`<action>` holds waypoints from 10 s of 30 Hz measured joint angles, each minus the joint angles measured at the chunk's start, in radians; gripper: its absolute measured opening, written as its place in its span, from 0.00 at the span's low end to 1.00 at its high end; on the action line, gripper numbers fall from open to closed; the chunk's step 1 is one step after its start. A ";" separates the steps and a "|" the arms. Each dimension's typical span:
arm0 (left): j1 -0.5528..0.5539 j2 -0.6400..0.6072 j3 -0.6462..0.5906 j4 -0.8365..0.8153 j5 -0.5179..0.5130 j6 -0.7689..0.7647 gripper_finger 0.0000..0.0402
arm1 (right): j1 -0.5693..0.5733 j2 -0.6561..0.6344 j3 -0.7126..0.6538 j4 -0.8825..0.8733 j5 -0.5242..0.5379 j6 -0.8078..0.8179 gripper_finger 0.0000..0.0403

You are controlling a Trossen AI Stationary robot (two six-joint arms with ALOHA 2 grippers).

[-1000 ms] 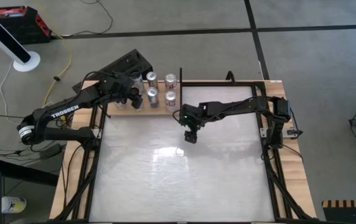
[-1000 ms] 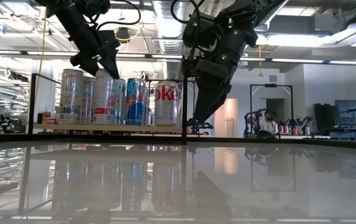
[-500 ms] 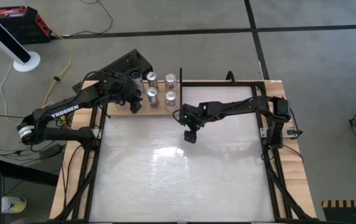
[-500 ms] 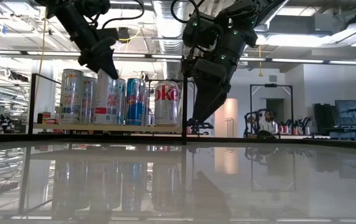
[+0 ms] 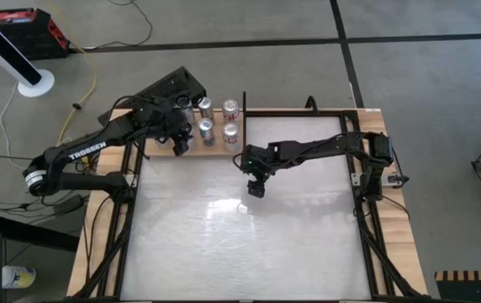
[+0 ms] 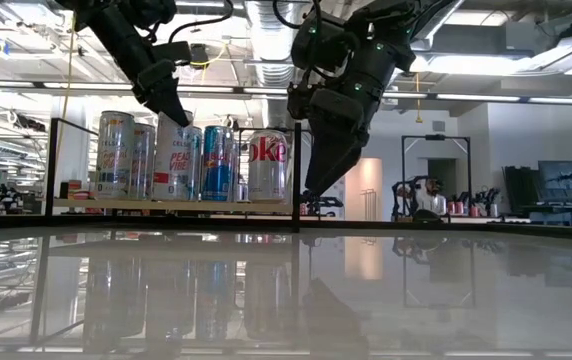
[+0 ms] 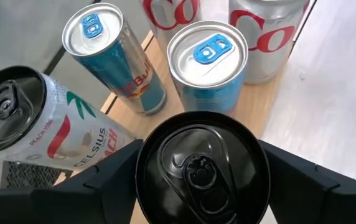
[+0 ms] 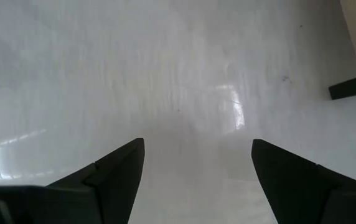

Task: Place canned beverage on shelf
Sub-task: Put the pink soda can on the shelf aligned with the other pink soda can, then return to Home Position

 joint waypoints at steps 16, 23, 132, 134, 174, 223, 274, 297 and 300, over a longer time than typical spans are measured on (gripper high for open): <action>0.000 0.001 0.000 0.030 -0.076 -0.032 0.82 | 0.006 0.000 0.000 0.000 0.000 0.008 0.79; 0.000 0.001 0.000 0.045 -0.111 -0.258 0.83 | 0.005 0.000 0.000 0.000 0.001 0.000 0.79; -0.009 0.061 0.080 -0.058 -0.191 -0.362 0.79 | 0.032 0.000 0.000 0.052 0.001 -0.006 0.79; -0.010 0.061 0.080 -0.062 -0.191 -0.345 0.74 | 0.031 0.000 0.000 0.053 0.001 -0.007 0.79; 0.097 0.035 0.129 -0.151 0.100 -0.053 0.59 | 0.016 0.000 0.000 0.082 0.001 -0.014 0.79; 0.098 0.023 0.073 -0.079 0.018 -0.039 0.78 | 0.023 0.000 0.000 0.082 0.001 -0.010 0.79; -0.611 -0.413 -0.443 0.701 0.072 -0.108 0.33 | -0.029 -0.962 -0.821 0.838 -0.048 -0.075 0.05; -0.455 -0.924 -0.879 0.869 0.046 -0.384 0.00 | -0.067 -1.282 -1.233 1.074 0.003 0.122 0.08; -0.455 -0.947 -0.880 0.849 0.048 -0.364 0.00 | -0.079 -1.304 -1.266 1.151 -0.002 0.096 0.05</action>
